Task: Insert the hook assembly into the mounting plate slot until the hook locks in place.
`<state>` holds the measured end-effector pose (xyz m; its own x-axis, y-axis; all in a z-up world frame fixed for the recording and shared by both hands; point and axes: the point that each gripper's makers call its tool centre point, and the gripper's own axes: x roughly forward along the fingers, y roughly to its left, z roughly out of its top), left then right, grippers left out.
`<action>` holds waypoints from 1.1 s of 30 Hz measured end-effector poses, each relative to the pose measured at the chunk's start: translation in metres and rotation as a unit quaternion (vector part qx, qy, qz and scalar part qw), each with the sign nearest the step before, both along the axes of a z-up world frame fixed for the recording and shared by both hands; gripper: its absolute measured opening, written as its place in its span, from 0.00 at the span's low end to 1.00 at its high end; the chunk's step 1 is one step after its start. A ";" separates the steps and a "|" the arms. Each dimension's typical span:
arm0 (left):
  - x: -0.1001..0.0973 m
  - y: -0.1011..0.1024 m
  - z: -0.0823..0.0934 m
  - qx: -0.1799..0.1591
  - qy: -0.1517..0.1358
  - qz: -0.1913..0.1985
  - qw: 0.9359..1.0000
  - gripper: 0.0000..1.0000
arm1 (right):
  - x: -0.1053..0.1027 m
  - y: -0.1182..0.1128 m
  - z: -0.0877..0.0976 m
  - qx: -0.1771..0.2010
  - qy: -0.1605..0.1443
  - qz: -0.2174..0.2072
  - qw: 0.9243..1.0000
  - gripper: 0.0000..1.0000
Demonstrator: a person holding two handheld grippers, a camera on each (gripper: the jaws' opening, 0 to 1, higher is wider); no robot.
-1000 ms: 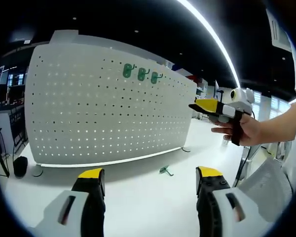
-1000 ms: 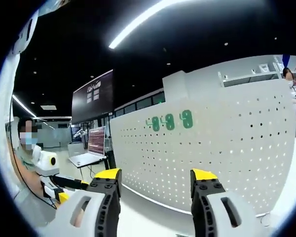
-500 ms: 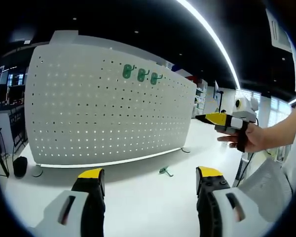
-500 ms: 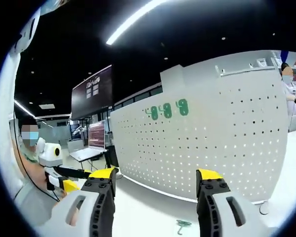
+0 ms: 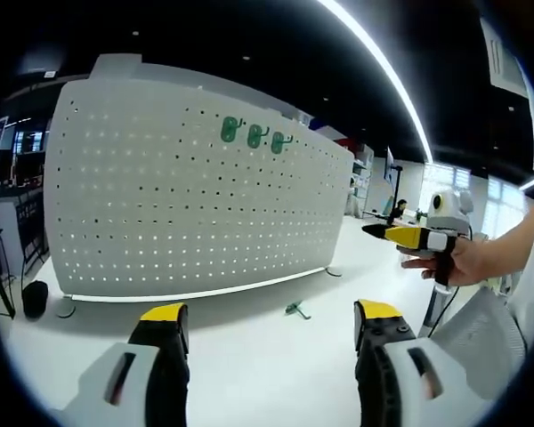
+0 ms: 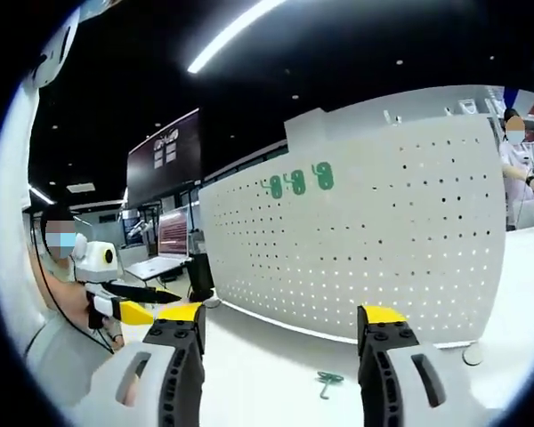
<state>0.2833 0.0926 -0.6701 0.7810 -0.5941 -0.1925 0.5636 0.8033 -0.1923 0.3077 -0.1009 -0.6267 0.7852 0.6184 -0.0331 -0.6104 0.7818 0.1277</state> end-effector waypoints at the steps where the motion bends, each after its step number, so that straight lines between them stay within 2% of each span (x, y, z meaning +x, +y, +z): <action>1: 0.000 0.000 0.000 0.000 0.000 0.000 1.000 0.78 | -0.001 -0.001 -0.001 -0.002 0.001 -0.001 1.000 0.68; 17: 0.000 -0.001 -0.003 0.004 0.004 -0.001 1.000 0.78 | -0.014 -0.008 -0.017 -0.017 0.016 -0.015 1.000 0.71; 25: 0.000 0.001 -0.004 0.006 0.005 0.002 1.000 0.78 | -0.015 -0.007 -0.019 -0.022 0.019 -0.014 0.999 0.71; 33: 0.001 0.002 -0.008 0.013 0.011 0.003 1.000 0.78 | -0.015 -0.005 -0.031 -0.039 0.039 -0.011 0.998 0.71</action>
<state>0.2844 0.0943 -0.6780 0.7802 -0.5839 -0.2244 0.5546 0.8116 -0.1836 0.2924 -0.1062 -0.6574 0.7911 0.5949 -0.1424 -0.5843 0.8038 0.1119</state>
